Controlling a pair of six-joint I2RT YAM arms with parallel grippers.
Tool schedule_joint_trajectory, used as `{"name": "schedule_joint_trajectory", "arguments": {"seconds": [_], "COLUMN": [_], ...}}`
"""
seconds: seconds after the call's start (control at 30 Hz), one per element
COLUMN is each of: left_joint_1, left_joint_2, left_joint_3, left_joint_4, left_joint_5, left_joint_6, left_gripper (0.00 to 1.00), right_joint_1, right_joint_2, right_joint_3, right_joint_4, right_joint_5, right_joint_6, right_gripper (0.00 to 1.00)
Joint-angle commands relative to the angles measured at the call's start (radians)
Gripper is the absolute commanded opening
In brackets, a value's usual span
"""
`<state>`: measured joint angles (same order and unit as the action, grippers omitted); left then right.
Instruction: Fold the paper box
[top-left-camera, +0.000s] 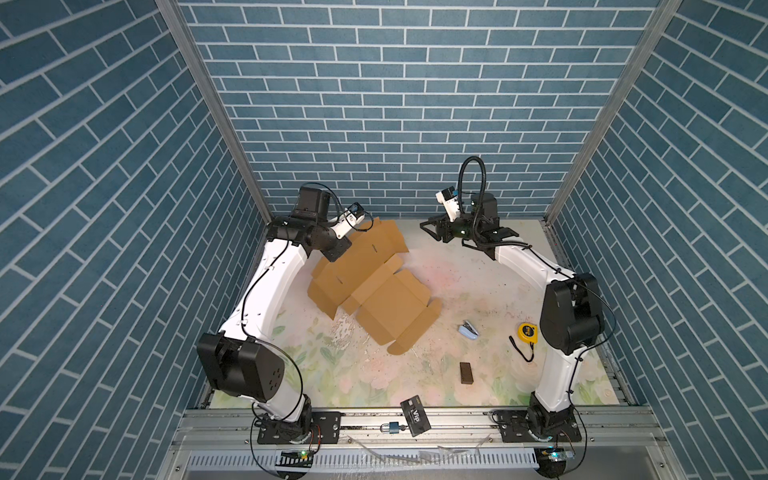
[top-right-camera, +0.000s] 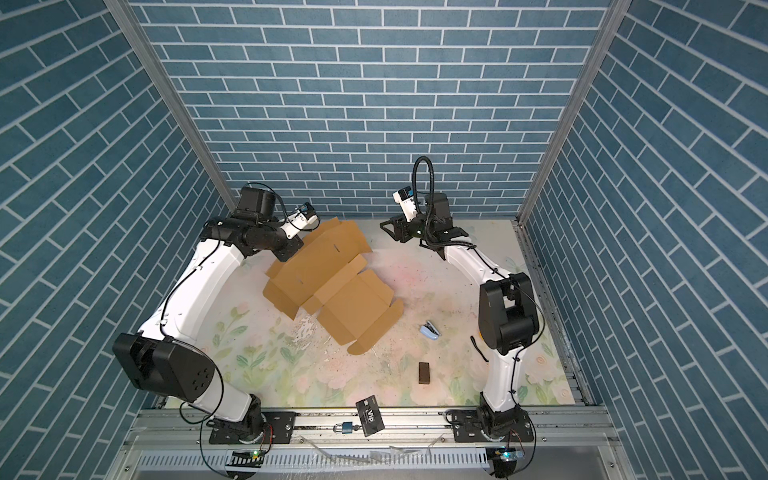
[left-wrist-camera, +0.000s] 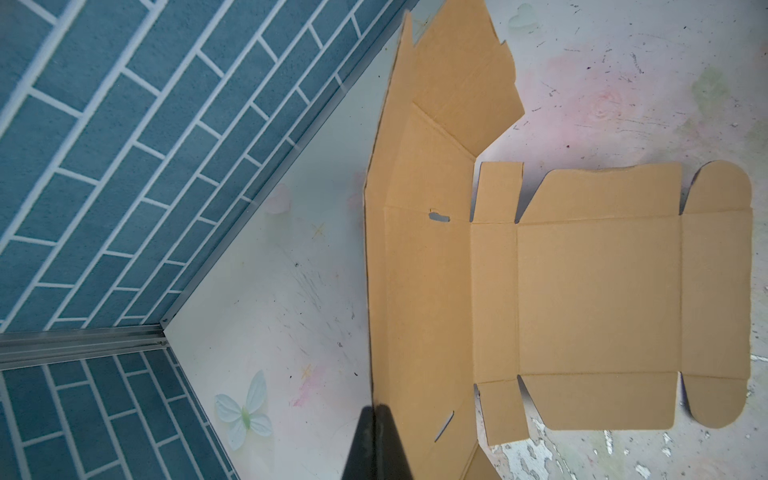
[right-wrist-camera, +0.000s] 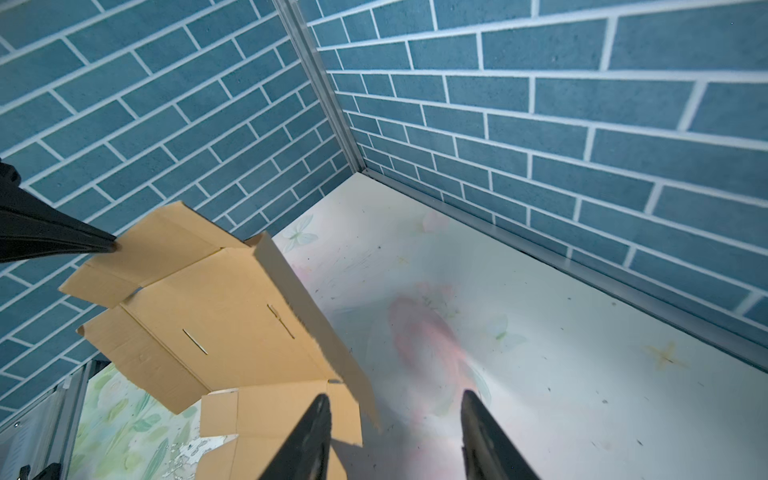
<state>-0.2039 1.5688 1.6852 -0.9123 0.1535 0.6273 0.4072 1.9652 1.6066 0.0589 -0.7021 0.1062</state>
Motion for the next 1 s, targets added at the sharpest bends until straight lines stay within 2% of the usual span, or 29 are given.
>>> {"name": "schedule_joint_trajectory", "arguments": {"seconds": [0.0, 0.43, 0.67, 0.8, 0.97], "left_joint_1": [-0.006, -0.025, -0.028, -0.032, -0.034], "left_joint_2": [-0.029, -0.038, -0.045, -0.052, -0.061], "left_joint_3": [-0.011, -0.031, -0.042, -0.055, -0.062], "left_joint_4": [-0.012, 0.003, 0.008, 0.018, 0.021], "left_joint_5": [-0.012, -0.014, 0.003, 0.006, 0.009], "left_joint_6": [0.014, -0.006, -0.026, -0.026, -0.028], "left_gripper": [0.00, 0.00, 0.00, 0.00, 0.00], "right_joint_1": [0.033, 0.116, 0.119, 0.119, 0.119], "right_joint_2": [0.067, 0.122, 0.137, 0.164, 0.173], "right_joint_3": [0.055, 0.061, 0.070, 0.093, 0.103], "right_joint_4": [0.053, 0.091, 0.075, 0.059, 0.095], "right_joint_5": [-0.093, -0.129, -0.083, -0.062, -0.079], "right_joint_6": [-0.033, -0.130, -0.162, -0.172, -0.155], "right_gripper": [0.51, 0.50, 0.45, 0.34, 0.10]}}
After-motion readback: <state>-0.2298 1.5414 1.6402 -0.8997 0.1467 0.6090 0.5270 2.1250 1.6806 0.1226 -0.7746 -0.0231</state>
